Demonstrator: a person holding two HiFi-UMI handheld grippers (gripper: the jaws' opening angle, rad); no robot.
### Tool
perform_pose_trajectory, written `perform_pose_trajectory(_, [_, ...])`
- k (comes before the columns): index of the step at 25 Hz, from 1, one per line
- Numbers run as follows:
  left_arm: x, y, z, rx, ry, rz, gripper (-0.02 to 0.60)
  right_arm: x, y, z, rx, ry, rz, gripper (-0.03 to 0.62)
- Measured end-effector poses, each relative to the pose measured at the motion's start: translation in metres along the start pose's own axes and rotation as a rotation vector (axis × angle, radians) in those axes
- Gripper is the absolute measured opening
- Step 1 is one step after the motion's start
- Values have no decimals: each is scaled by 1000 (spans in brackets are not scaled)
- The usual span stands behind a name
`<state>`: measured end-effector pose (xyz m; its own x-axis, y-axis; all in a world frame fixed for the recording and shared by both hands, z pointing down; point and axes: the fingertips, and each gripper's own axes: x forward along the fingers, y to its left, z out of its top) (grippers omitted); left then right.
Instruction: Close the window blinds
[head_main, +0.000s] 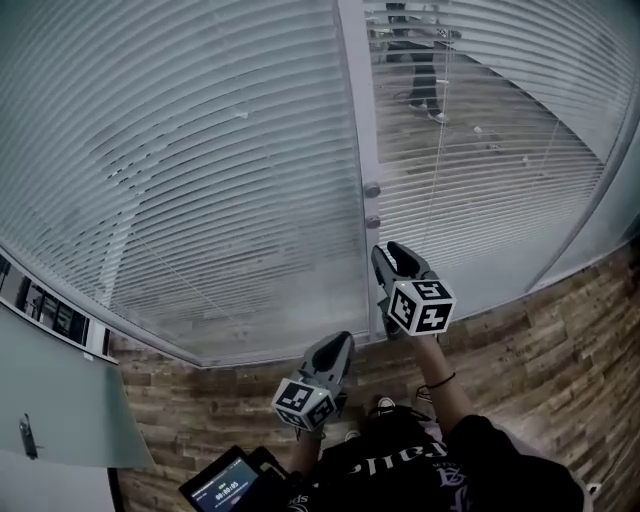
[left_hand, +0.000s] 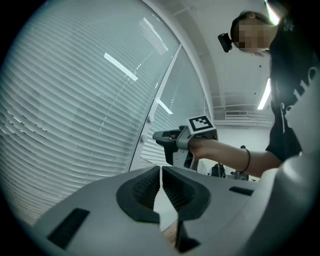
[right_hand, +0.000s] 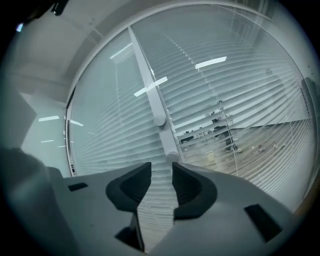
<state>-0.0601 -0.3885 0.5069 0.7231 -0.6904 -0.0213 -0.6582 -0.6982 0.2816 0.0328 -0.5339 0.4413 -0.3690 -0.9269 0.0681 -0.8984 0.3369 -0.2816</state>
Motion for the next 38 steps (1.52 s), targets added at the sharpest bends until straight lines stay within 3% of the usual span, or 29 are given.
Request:
perform_pose_trajectory(5, [14, 17, 0, -10, 5, 43, 5, 48, -18, 2, -15, 32, -29, 137])
perform_pose_trajectory(12, [-5, 50, 3, -18, 10, 133, 5, 71, -23, 3, 76, 2, -57, 137])
perform_pose_trajectory(14, [-8, 56, 4, -24, 11, 147, 5, 72, -25, 5, 25, -3, -67, 137])
perform_pose_trajectory(16, [-10, 58, 6, -26, 13, 153, 5, 72, -23, 6, -175, 21, -108, 137])
perform_pose_trajectory(20, [-13, 63, 6, -24, 26, 152, 5, 74, -10, 4, -953, 160, -233, 135])
perform_pose_trajectory(21, [-14, 63, 5, -25, 31, 151, 5, 76, -9, 2, -1092, 180, -248, 135])
perform_pose_trajectory(22, [-14, 63, 4, -25, 35, 149, 5, 76, -8, 1, -1165, 183, -253, 135])
perform_pose_trajectory(23, [-13, 63, 3, -25, 38, 144, 5, 76, -7, 1, -1169, 170, -247, 135])
perform_pose_trajectory(24, [-12, 62, 3, -25, 40, 138, 5, 75, -8, 2, -1107, 149, -234, 135])
perform_pose_trajectory(26, [-8, 60, 2, -24, 42, 125, 5, 72, -10, 5, -823, 97, -189, 137])
perform_pose_trajectory(30, [-2, 58, 1, -25, 46, 102, 5, 72, -21, 3, -118, 21, -92, 137])
perform_pose_trajectory(32, [2, 57, -1, -24, 48, 96, 5, 74, -26, 1, 109, -4, -64, 137])
perform_pose_trajectory(33, [3, 57, -1, -23, 48, 93, 5, 75, -27, 1, 152, -9, -59, 137])
perform_pose_trajectory(35, [5, 57, 0, -24, 46, 91, 5, 75, -27, 2, 47, 9, -77, 135])
perform_pose_trajectory(36, [5, 58, 0, -28, 44, 92, 5, 75, -25, 2, -93, 33, -100, 135])
perform_pose_trajectory(38, [6, 59, 0, -40, 42, 96, 5, 75, -20, 2, -507, 103, -161, 135])
